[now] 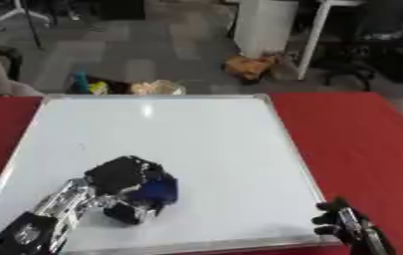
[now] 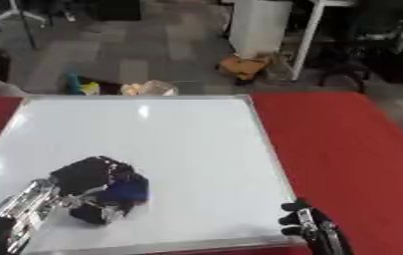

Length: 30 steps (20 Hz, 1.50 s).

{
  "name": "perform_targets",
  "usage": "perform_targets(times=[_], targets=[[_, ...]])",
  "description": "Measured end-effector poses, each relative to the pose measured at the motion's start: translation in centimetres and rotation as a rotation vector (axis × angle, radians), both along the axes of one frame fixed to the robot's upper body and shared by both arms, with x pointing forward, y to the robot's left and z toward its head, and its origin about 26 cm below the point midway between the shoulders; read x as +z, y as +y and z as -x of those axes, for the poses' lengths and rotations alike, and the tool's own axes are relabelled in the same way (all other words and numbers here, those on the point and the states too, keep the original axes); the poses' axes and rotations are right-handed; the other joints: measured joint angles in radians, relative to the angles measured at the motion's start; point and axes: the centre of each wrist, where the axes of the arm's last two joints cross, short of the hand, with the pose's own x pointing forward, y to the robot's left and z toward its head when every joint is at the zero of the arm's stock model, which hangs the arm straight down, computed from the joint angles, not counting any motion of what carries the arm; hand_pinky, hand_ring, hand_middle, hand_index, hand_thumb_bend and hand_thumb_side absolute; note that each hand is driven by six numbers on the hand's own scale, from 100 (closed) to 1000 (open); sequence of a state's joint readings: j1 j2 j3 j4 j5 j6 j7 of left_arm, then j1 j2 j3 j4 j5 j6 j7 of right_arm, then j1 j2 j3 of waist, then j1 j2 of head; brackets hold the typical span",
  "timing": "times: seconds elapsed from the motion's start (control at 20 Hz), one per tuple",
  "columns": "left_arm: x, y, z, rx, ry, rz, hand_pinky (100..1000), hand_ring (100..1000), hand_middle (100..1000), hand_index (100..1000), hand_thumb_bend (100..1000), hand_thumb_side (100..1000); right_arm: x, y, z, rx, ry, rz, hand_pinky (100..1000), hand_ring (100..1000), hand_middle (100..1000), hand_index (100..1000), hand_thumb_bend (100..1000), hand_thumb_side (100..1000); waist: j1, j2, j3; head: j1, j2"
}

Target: Wipe the whiteboard clean with a brush.

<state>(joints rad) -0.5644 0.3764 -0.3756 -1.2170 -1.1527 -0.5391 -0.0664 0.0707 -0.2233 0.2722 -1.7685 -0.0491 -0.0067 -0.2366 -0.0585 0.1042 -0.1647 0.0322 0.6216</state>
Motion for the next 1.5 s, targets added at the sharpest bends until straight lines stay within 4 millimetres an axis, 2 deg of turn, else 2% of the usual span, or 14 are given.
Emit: perform_targets(times=[0.65,1.1,1.5], targets=[[0.9,0.1,0.0,0.018,-0.017,0.037,582,592,657,868,129,507,0.0,0.0,0.0,0.0,0.0,0.0,599,633,476,679,100,882,-0.001,0.0,0.008,-0.004,0.0],[2.4,1.8,-0.1,0.086,-0.052,0.061,583,593,654,863,153,474,0.0,0.0,0.0,0.0,0.001,0.0,599,632,476,679,100,881,0.0,-0.001,0.013,-0.008,-0.007],[3.9,4.4,-0.4,0.207,-0.093,0.103,582,590,655,862,155,451,0.0,0.0,0.0,-0.001,0.001,0.0,599,633,476,679,100,881,0.0,-0.001,0.017,-0.013,-0.008]])
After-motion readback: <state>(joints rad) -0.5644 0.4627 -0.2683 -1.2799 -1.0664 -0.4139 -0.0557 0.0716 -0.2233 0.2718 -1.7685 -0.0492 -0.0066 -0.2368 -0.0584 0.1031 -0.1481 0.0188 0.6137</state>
